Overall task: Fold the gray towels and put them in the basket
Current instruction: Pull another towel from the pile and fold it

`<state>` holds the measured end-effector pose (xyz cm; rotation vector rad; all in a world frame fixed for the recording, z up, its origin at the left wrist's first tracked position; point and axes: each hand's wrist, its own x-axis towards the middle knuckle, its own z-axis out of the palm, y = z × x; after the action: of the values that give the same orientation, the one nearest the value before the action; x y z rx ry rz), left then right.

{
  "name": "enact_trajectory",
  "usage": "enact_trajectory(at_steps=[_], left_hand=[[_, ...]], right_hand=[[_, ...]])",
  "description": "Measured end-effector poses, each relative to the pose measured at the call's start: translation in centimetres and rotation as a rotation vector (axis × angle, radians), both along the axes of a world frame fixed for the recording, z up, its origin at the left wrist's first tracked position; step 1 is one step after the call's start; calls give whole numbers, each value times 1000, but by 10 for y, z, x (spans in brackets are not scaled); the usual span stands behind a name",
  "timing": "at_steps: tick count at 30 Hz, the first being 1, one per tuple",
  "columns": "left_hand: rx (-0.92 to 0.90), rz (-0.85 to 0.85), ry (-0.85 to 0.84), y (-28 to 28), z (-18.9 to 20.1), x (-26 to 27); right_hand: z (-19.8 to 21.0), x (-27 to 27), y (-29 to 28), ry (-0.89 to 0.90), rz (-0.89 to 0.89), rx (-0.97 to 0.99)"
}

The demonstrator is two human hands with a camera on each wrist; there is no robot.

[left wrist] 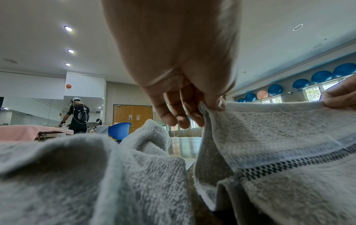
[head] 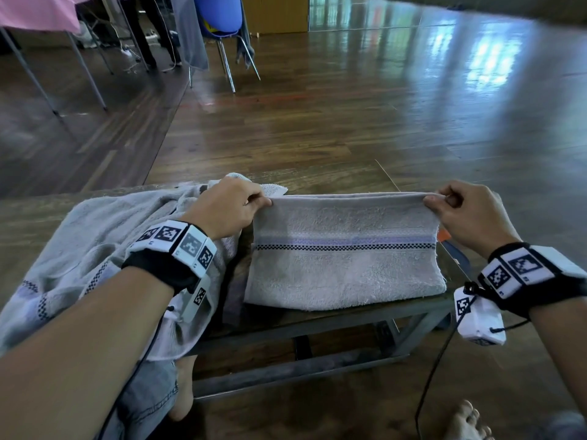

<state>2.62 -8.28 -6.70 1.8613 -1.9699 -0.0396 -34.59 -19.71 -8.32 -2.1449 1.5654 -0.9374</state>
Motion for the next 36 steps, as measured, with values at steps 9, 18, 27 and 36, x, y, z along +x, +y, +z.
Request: enact_trajectory(at_steps=[9,18,27,36], left_hand=[[148,142,-22,-5,0,2],[-339,186,607,-15,40,-16],[-560,-62,382,21,40,-3],[611,-125,255,49,0,-3]], right_hand=[[7,11,-4,-4,-16,248],[41,37,-19,-721,0,63],[44,-3,9,-593,201,-183],[2,-58,35,79,525,446]])
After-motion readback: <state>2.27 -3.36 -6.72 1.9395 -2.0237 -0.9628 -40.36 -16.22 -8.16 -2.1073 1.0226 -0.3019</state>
